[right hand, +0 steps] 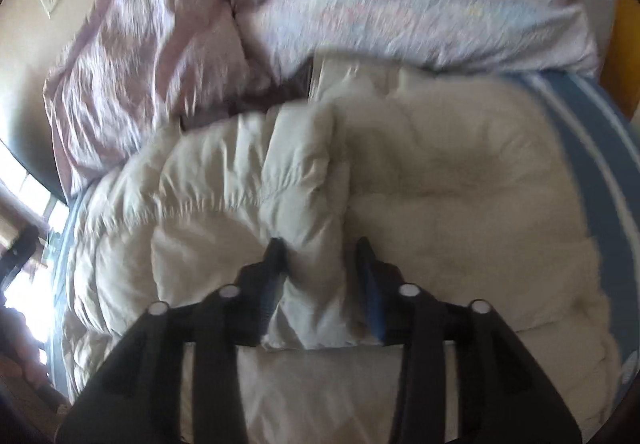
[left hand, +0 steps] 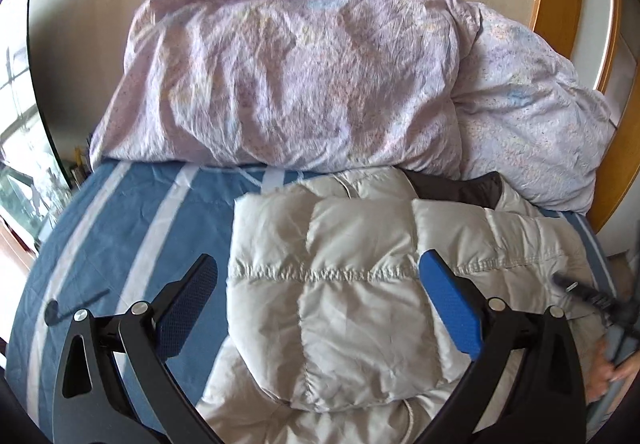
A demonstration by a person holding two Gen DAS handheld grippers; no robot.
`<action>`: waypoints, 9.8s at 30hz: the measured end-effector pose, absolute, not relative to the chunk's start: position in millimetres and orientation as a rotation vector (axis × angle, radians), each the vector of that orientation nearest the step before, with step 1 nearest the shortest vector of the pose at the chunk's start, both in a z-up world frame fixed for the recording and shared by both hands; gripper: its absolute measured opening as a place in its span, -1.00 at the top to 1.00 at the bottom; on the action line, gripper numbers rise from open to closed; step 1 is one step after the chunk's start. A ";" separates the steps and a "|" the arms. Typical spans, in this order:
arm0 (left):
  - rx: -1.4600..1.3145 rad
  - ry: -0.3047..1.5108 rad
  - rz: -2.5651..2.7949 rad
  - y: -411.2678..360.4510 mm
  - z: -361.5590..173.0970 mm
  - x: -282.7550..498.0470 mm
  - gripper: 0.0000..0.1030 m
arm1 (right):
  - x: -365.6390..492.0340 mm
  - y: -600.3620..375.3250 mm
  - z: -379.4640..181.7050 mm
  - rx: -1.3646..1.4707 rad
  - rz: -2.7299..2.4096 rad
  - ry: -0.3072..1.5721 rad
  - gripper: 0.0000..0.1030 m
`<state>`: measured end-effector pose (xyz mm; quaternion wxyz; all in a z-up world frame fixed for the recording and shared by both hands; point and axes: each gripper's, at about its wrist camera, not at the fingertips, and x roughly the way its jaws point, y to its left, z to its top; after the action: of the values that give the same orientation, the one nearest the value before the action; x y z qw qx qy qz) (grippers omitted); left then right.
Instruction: Fold large clothes
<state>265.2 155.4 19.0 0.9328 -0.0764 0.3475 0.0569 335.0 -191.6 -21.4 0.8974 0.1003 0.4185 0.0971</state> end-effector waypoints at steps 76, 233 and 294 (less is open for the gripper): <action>-0.251 0.932 0.110 178.5 -63.8 256.8 -0.97 | 321.1 -141.7 -70.9 -0.208 0.316 0.906 0.01; -0.479 0.599 -0.085 212.0 95.3 248.5 0.74 | 349.0 -322.1 91.7 0.442 0.236 0.478 0.72; -0.020 0.695 0.134 66.8 -36.4 373.1 -0.97 | 447.5 -119.2 -68.2 -0.150 0.060 0.800 -0.52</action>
<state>373.1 66.8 -36.4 0.9380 -0.0098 0.3402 0.0657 447.5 -119.2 -68.2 0.9179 -0.0729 0.3890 0.0294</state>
